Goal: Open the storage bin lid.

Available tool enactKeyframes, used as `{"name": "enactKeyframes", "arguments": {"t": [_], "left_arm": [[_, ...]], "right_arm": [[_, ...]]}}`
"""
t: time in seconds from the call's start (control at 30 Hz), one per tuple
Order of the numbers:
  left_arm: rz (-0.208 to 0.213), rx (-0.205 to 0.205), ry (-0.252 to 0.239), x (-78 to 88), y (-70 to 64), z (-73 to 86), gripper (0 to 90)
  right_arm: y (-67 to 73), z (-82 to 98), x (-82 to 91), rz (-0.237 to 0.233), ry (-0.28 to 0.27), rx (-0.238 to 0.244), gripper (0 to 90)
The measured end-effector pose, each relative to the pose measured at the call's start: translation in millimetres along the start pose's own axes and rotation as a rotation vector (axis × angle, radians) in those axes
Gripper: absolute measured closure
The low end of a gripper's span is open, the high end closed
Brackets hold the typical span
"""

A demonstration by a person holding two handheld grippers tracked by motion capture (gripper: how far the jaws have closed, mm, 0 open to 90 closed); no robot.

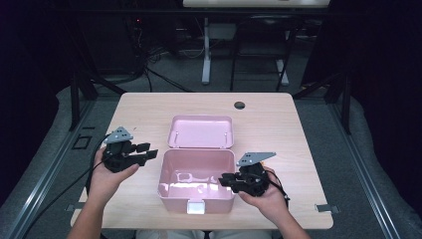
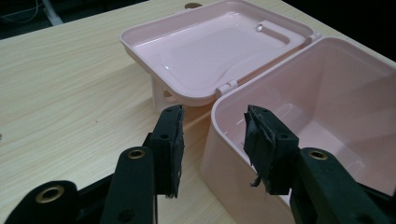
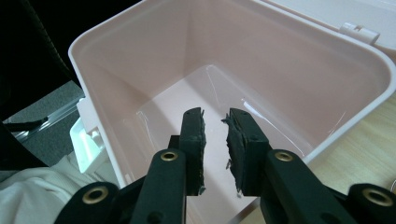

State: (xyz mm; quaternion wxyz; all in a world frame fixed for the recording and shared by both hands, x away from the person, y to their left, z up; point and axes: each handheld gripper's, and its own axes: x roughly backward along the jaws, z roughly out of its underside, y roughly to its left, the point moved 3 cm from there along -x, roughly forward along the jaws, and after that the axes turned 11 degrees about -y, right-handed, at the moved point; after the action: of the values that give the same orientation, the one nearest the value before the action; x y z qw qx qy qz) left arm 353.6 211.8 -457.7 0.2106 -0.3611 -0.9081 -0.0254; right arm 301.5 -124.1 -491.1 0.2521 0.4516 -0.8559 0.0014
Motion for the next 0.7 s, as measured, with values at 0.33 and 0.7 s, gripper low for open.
{"name": "enactKeyframes", "arguments": {"t": [0.33,0.7], "left_arm": [[-0.014,-0.008,-0.011,8.6,0.0,1.0,57.4],[-0.018,-0.038,-0.074,20.8,-13.2,-13.7,57.7]], "right_arm": [[-3.5,-8.5,-1.2,0.003,-0.027,-0.018,74.8],[-11.0,-27.3,24.1,0.079,-0.137,-0.020,65.2]]}}
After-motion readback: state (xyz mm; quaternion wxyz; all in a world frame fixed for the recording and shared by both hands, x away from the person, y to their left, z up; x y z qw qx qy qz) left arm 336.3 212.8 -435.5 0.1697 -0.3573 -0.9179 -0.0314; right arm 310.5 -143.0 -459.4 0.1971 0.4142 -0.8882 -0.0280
